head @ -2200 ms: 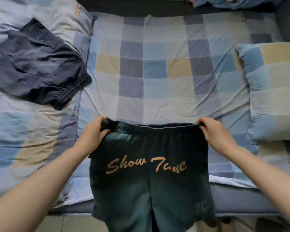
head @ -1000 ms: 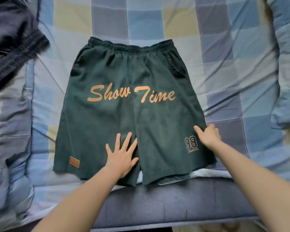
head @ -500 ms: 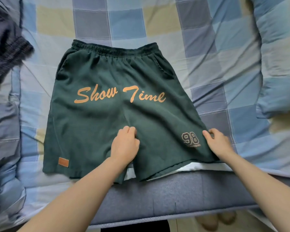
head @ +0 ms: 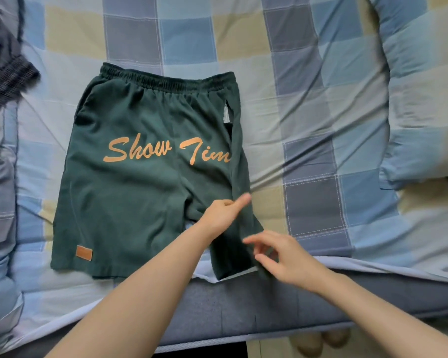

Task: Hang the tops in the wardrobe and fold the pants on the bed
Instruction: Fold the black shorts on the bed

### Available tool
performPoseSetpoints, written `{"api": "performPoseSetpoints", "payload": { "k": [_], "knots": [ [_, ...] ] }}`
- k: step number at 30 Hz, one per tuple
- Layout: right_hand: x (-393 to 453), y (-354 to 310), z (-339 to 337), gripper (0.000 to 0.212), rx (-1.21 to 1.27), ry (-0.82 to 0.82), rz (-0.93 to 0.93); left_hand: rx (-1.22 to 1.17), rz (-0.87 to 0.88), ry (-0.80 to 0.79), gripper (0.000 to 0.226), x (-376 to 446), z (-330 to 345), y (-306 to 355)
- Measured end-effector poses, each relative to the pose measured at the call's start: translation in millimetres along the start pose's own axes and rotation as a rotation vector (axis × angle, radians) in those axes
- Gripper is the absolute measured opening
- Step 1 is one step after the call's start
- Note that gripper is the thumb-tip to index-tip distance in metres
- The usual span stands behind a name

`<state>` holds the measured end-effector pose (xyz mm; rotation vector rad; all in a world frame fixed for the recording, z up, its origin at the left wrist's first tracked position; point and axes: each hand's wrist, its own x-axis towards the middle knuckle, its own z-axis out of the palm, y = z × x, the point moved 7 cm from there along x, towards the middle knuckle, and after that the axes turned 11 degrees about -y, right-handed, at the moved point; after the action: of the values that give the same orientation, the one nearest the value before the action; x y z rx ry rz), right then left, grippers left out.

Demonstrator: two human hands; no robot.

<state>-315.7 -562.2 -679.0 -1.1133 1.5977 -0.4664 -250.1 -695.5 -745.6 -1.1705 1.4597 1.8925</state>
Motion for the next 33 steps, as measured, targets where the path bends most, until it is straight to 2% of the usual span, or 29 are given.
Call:
{"api": "performPoseSetpoints", "payload": {
  "k": [1,3,5,6,8,10,13,14,15,19,20,22,24,26,30,33],
  "knots": [
    [4.8,-3.2,-3.2,0.025,0.031,0.005,0.044,-0.023,0.003,-0.018,0.028,0.3,3.3,-6.0],
    [18.8,1.3,-30.0,0.028,0.119,0.202,0.194,0.031,-0.004,0.021,0.011,2.8,6.8,-20.3],
    [43.4,6.2,-65.3,0.03,0.166,0.424,0.293,0.106,0.021,0.081,0.011,2.4,7.8,-29.0],
    [61.3,6.3,-79.8,0.025,0.156,0.476,0.32,0.109,0.036,0.097,0.019,-0.2,9.1,-30.7],
    [107.3,11.4,-102.9,0.022,0.132,0.476,0.386,0.072,0.08,0.108,0.027,-0.5,10.4,-36.8],
    [160.4,22.5,-122.3,0.033,0.154,0.416,0.451,0.035,0.129,0.083,0.02,-0.6,10.6,-40.8],
    [217.9,39.6,-149.8,0.069,0.274,0.45,0.526,-0.005,0.153,-0.005,0.018,1.2,7.4,-48.7],
    [232.7,42.3,-154.1,0.074,0.294,0.463,0.542,-0.017,0.169,-0.029,0.015,0.4,4.3,-52.7],
    [242.8,42.1,-157.7,0.07,0.302,0.475,0.556,-0.031,0.185,-0.055,0.013,-2.0,3.3,-54.9],
    [261.4,20.1,-162.9,0.019,0.341,0.553,0.594,-0.055,0.224,-0.166,0.007,-27.3,-12.2,-61.8],
    [266.1,15.4,-162.7,0.013,0.367,0.583,0.613,-0.046,0.233,-0.175,0.005,-36.9,-24.3,-63.3],
    [270.8,2.7,-164.7,0.006,0.481,0.661,0.624,-0.036,0.225,-0.155,0.029,-51.0,-52.2,-73.7],
    [281.8,-17.3,-164.3,0.018,0.663,0.713,0.595,-0.042,0.189,-0.134,0.04,-70.1,-88.2,-87.7],
    [292.8,-45.3,-164.9,0.005,0.727,0.749,0.556,-0.045,0.161,-0.089,0.041,-87.5,-123.7,-102.6],
    [341.3,-127.4,-143.9,0.012,0.595,0.641,0.376,-0.126,0.127,0.012,0.027,-130.6,-198.8,-142.4],
    [376.7,-170.6,-113.3,0.02,0.585,0.542,0.317,-0.195,0.087,0.16,0.022,-150.1,-246.2,-184.0]
  ]
}}
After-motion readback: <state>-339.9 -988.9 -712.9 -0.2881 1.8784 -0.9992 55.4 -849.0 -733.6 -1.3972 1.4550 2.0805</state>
